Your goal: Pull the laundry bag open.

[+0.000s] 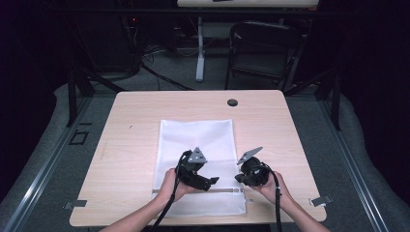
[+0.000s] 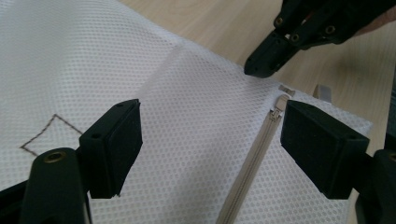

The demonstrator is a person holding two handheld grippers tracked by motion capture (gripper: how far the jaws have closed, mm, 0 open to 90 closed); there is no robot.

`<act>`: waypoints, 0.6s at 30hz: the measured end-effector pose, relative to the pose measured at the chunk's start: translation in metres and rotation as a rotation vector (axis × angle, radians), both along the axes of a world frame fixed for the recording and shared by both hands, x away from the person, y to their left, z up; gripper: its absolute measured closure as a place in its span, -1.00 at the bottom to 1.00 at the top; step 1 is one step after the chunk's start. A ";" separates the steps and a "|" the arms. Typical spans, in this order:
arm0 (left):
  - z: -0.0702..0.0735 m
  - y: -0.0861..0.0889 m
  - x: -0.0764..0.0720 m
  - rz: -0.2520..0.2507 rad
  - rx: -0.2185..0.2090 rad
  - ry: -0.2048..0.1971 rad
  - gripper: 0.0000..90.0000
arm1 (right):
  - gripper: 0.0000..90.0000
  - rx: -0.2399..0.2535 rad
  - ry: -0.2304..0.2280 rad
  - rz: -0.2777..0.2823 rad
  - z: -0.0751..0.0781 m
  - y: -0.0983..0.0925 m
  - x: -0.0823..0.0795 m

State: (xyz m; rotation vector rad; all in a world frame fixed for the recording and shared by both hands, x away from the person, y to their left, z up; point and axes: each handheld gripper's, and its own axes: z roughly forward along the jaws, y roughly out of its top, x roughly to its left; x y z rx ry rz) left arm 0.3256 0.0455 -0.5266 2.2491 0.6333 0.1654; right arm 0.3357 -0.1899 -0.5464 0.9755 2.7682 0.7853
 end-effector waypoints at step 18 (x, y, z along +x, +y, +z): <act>-0.024 -0.045 -0.019 -0.142 0.008 -0.018 0.27 | 1.00 0.035 0.058 0.003 -0.014 -0.002 0.011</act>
